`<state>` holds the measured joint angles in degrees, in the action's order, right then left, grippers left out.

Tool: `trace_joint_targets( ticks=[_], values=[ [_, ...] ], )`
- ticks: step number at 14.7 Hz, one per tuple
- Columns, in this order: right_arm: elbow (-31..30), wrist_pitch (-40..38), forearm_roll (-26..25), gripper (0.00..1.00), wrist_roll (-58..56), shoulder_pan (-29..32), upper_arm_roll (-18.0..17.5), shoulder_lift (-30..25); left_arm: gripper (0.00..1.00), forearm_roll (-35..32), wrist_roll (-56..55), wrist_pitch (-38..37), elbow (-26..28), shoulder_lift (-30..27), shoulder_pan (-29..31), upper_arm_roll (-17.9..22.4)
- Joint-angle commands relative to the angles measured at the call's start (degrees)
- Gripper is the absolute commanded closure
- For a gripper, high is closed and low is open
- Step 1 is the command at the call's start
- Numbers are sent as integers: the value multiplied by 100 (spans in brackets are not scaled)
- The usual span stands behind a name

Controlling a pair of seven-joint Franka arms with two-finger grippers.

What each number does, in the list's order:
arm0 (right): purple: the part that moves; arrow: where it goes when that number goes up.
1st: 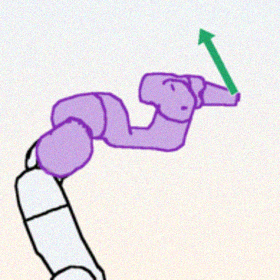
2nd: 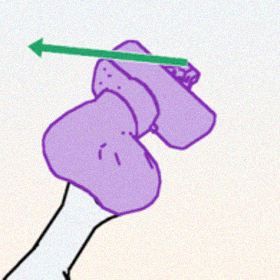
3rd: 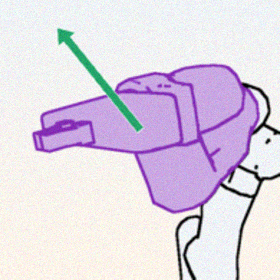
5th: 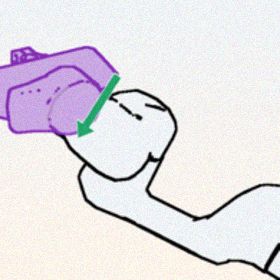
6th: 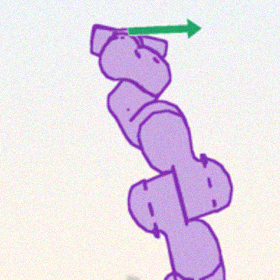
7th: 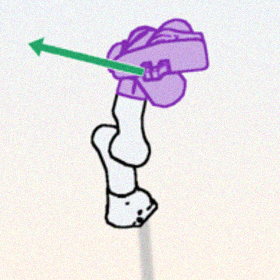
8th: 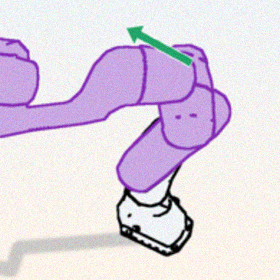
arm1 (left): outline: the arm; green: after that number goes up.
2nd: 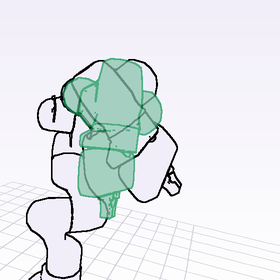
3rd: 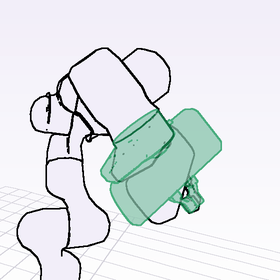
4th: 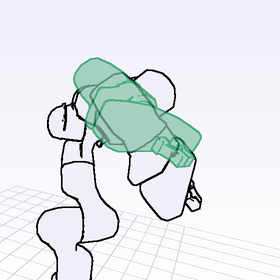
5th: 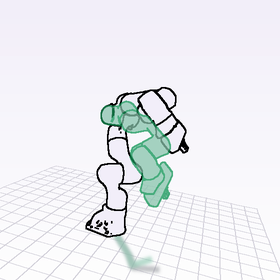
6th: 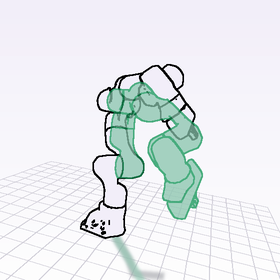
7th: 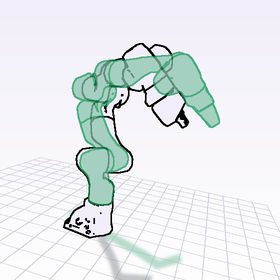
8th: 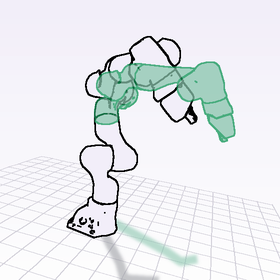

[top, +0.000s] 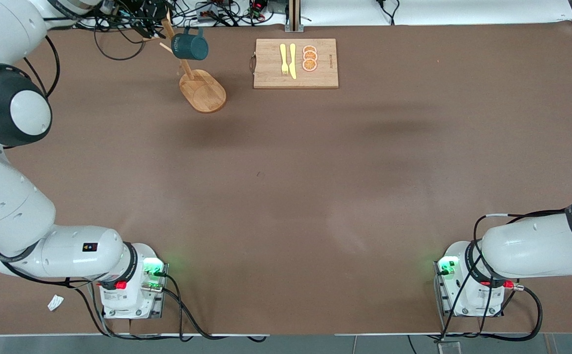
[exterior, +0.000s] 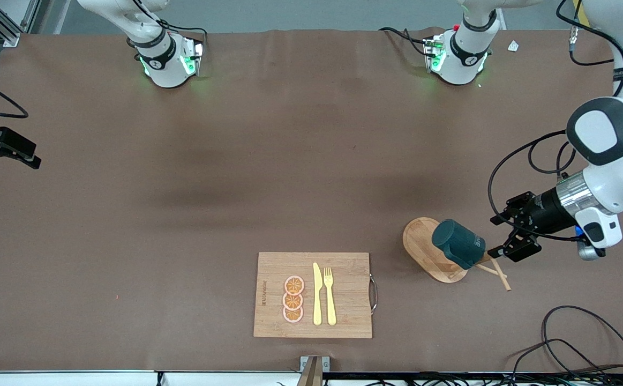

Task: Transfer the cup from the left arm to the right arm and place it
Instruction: 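Reach the left gripper toward the teal mug on the mug tree, then grasp the teal mug with the left gripper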

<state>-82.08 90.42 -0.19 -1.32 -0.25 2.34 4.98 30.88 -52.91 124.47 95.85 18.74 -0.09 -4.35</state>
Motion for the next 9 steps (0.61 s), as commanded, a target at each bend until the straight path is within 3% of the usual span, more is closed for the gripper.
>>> trace_joint_targets(
  ticks=[1, 9],
  values=[
    [-36, -60, 54, 0, 61, 25, -14, -94, 0, 173, -36, 305, 197, 15, -70, -40],
    [-36, -60, 54, 0, 61, 25, -23, -94, 0, 304, -36, 332, 311, 244, -123, -92]
  ],
)
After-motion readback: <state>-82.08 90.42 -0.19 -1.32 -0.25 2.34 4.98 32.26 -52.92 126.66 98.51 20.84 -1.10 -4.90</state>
